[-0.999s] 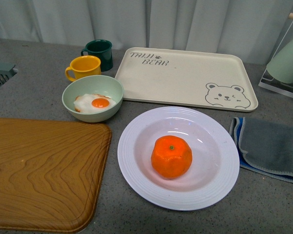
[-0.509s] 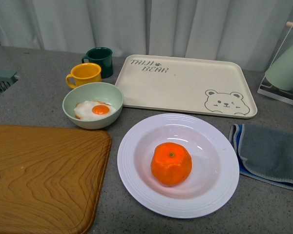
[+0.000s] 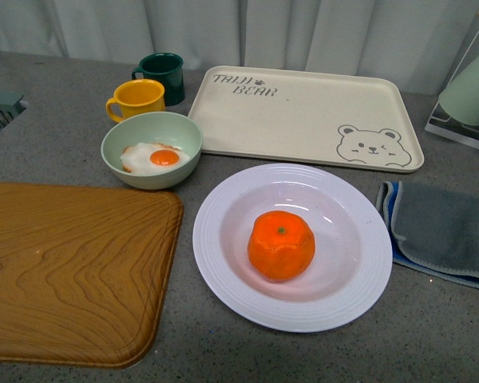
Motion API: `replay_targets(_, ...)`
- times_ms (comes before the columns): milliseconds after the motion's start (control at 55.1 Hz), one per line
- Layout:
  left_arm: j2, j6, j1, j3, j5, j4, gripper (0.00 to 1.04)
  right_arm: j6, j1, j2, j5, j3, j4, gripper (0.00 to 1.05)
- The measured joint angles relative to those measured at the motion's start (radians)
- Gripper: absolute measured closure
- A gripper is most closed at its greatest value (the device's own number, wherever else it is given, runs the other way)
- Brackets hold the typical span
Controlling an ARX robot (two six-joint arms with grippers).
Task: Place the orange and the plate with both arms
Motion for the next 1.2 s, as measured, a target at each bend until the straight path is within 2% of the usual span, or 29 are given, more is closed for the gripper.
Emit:
replay_targets(91,0.000,0.000,0.000,0.000,0.000,0.000,0.07,-0.037,0.072,0.121,0.190,0.062,-0.127,0.09)
replay_targets(145,-0.001,0.000,0.000,0.000,0.000,0.000,0.07,-0.027,0.111,0.249,0.224,0.085,-0.106,0.09)
replay_targets(272,-0.001,0.000,0.000,0.000,0.000,0.000,0.07,0.112,0.176,0.591,0.118,0.132,0.042,0.09)
replay_targets(381,-0.001,0.000,0.000,0.000,0.000,0.000,0.07,0.282,0.206,0.908,-0.027,0.179,0.190,0.09)
replay_targets(472,-0.001,0.000,0.000,0.000,-0.001,0.000,0.07,0.433,0.203,1.217,-0.187,0.261,0.269,0.09)
replay_targets(617,-0.001,0.000,0.000,0.000,0.000,0.000,0.07,0.573,0.185,1.519,-0.324,0.359,0.352,0.09)
replay_targets(835,-0.001,0.000,0.000,0.000,0.000,0.000,0.07,0.687,0.180,1.802,-0.415,0.510,0.417,0.09)
replay_targets(1199,-0.001,0.000,0.000,0.000,0.000,0.000,0.07,0.758,0.195,1.979,-0.430,0.657,0.391,0.09)
